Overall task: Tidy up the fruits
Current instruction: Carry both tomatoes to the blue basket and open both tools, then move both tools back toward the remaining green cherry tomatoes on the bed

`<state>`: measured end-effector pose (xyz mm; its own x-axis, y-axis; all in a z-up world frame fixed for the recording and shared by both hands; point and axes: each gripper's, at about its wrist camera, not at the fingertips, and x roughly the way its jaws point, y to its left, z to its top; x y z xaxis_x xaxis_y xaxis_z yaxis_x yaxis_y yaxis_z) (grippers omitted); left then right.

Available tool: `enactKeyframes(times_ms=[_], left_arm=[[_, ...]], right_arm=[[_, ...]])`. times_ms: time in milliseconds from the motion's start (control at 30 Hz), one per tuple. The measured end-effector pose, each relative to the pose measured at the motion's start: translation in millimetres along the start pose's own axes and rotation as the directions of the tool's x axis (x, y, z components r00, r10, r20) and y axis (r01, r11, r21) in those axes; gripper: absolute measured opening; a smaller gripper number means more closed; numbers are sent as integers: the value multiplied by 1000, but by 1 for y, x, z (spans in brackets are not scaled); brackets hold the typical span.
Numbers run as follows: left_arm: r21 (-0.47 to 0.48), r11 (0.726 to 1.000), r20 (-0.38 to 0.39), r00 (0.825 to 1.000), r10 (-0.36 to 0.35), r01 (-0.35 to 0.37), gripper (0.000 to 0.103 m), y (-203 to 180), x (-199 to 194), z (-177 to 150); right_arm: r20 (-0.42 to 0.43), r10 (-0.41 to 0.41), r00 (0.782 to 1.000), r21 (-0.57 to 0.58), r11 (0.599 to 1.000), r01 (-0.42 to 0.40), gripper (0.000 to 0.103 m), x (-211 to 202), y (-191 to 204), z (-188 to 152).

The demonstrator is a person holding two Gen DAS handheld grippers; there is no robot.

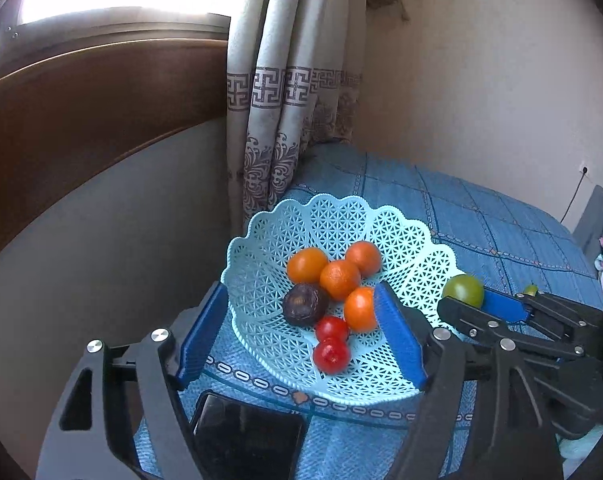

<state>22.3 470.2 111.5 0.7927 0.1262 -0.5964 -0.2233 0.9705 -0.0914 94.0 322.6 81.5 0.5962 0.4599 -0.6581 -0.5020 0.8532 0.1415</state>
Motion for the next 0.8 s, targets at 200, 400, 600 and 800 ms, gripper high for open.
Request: enactKeyframes(times_ms=[200,400,600,800], left_arm=[[14,1000,7,1000,22,-22,85,-3,1,0],[19,1000,3,1000,22,-22,87,-5,2,0],[22,1000,0,1000,23,-23,94,-7,3,-1],[18,1000,-5,1000,21,-21,99,-8,4,-1]], right_arm=[[38,-19,999,1,1000,19,57,-2,-1,-1],[37,-23,999,9,1000,22,57,-4,-5,-2],[30,-27,999,27,999,26,57,-6,-10,-6],[27,-30,999,63,998,28,66,-8,-18,-10]])
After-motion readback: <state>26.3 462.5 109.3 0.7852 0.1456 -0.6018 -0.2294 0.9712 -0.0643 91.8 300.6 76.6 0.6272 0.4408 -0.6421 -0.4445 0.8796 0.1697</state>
